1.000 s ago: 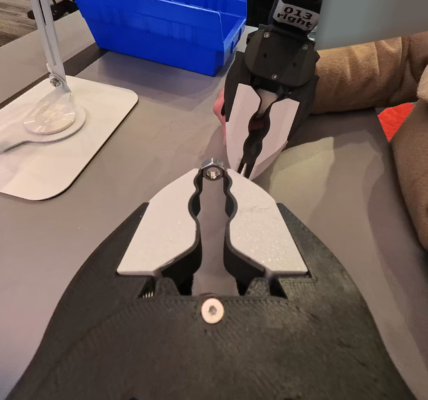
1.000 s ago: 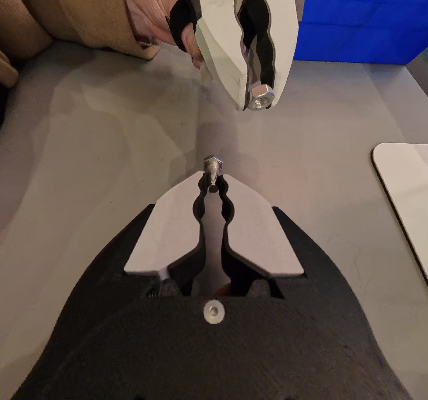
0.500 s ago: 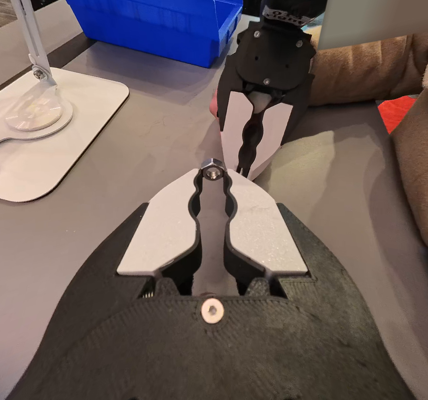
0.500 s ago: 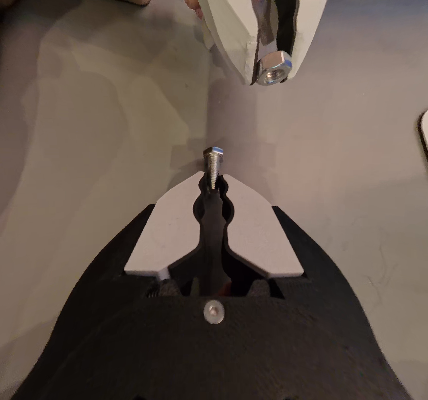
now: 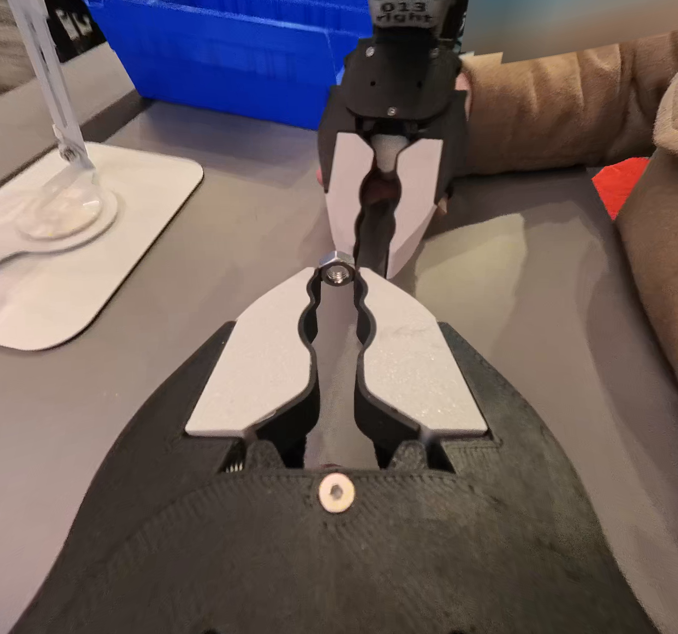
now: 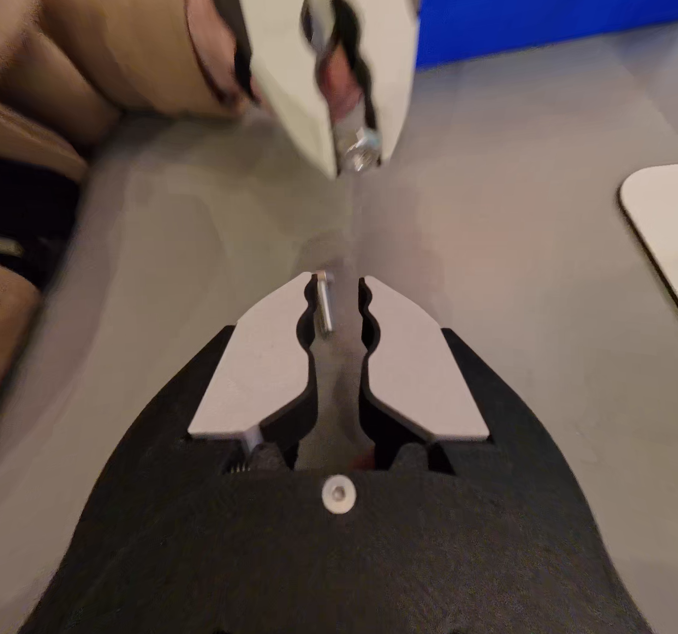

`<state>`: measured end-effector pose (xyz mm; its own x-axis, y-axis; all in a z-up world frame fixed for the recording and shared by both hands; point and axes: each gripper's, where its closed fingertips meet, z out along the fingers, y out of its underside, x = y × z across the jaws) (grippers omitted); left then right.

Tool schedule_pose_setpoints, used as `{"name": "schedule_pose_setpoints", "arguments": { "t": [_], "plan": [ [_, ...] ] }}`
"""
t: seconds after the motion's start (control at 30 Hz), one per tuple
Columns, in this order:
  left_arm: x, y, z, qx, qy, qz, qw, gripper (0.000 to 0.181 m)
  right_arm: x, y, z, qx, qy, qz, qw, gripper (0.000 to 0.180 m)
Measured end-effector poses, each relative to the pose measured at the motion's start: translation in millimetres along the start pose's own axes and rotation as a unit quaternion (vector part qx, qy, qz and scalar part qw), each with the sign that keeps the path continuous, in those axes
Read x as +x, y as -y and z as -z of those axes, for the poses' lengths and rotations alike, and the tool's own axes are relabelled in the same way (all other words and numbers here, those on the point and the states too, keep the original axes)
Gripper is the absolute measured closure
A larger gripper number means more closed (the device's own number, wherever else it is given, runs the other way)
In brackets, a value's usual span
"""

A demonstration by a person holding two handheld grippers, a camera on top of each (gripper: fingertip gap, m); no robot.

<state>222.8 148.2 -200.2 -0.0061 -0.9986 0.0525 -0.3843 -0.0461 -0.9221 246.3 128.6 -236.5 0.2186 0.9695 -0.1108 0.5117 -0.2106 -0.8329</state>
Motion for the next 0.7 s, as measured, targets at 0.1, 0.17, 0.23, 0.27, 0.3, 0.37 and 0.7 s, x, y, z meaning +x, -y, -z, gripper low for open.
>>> {"name": "schedule_pose_setpoints", "arguments": {
  "t": [0.1, 0.17, 0.23, 0.27, 0.3, 0.37, 0.7],
  "plan": [
    [4.5, 13.7, 1.5, 0.024, 0.007, -0.038, 0.999, 0.164, 1.6, 35.1, 17.7, 0.130, 0.043, -0.080, 0.987, 0.159],
    [8.7, 22.5, 1.1, 0.037, 0.009, -0.060, 0.997, 0.165, 0.2, 52.2, 27.3, 0.196, 0.074, -0.122, 0.970, 0.156],
    [10.7, 27.3, -1.3, 0.036, 0.024, -0.093, 0.995, 0.164, -3.6, 64.0, 31.7, 0.241, 0.105, -0.154, 0.952, 0.153],
    [10.5, 28.1, -3.1, 0.029, 0.037, -0.112, 0.993, 0.164, -5.8, 66.9, 31.7, 0.253, 0.120, -0.170, 0.945, 0.152],
    [11.9, 29.2, -5.0, 0.024, 0.043, -0.130, 0.990, 0.164, -8.4, 67.4, 30.0, 0.255, 0.133, -0.179, 0.941, 0.149],
    [16.0, 33.3, -7.9, 0.023, 0.053, -0.159, 0.986, 0.164, -9.4, 69.4, 28.6, 0.266, 0.142, -0.191, 0.934, 0.148],
    [17.9, 43.2, -11.9, 0.008, 0.116, -0.253, 0.960, 0.164, -10.0, 78.7, 33.1, 0.313, 0.187, -0.248, 0.898, 0.161]
  ]
}}
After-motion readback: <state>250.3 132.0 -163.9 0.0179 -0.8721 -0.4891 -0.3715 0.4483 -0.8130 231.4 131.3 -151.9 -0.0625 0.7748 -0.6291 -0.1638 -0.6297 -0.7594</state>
